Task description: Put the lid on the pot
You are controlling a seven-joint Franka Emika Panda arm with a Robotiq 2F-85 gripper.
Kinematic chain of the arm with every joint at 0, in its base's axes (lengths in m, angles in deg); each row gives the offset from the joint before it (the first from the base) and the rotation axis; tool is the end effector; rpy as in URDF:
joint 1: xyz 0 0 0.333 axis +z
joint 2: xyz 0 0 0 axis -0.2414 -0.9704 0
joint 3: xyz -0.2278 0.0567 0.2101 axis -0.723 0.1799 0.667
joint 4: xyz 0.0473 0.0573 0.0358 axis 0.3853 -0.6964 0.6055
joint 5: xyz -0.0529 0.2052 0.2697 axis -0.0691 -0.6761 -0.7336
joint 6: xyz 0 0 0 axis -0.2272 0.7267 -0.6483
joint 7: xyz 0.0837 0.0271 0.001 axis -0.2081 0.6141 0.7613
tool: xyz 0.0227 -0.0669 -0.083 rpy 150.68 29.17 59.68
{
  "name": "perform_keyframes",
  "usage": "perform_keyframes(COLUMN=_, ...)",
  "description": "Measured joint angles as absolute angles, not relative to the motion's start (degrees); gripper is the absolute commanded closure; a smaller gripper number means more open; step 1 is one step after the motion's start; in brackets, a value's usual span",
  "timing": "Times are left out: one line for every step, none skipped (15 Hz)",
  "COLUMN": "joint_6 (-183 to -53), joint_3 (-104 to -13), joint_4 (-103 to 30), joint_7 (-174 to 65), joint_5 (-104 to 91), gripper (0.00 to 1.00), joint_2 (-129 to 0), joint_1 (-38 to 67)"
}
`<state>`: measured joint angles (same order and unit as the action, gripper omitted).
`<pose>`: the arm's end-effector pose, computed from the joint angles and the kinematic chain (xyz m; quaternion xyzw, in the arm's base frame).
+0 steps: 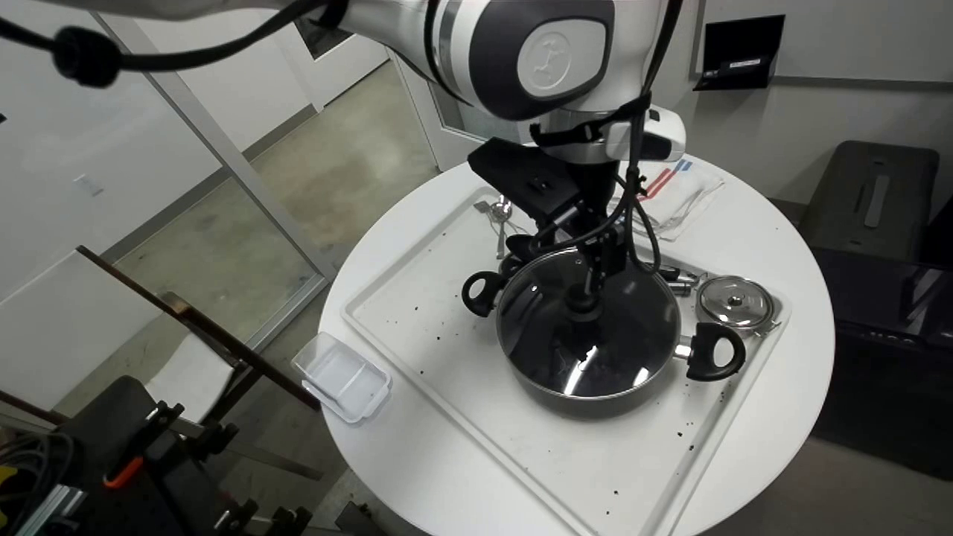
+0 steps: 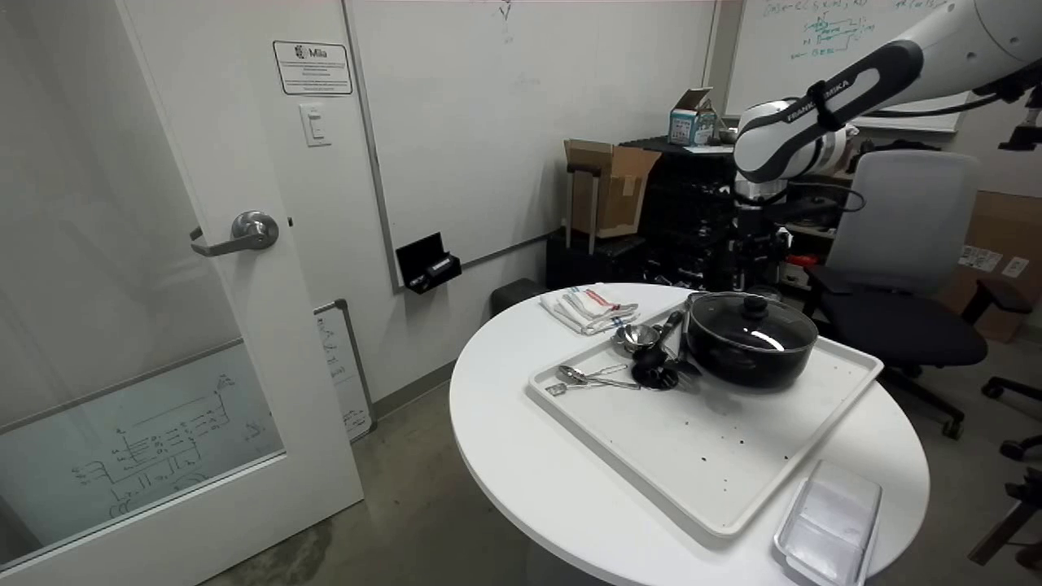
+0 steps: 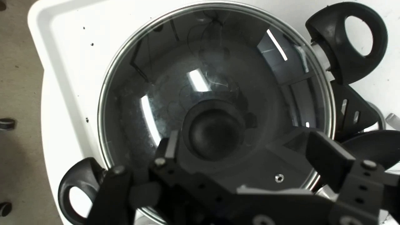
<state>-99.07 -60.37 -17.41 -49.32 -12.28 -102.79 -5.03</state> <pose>0.6254 -0.2694 0.1854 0.9724 -0.2066 -0.1086 0.0007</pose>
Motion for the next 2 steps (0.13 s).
perform_keyframes(joint_6=-99.2, joint_3=-60.2, joint_4=-18.4, joint_7=-49.1, joint_5=-12.3, gripper=0.0, joint_2=-101.9, joint_1=-4.9)
perform_keyframes(joint_6=-99.4, joint_3=-60.1, joint_4=-19.5, joint_7=-48.7, joint_5=-12.3, gripper=0.0, joint_2=-101.0, joint_1=-4.7)
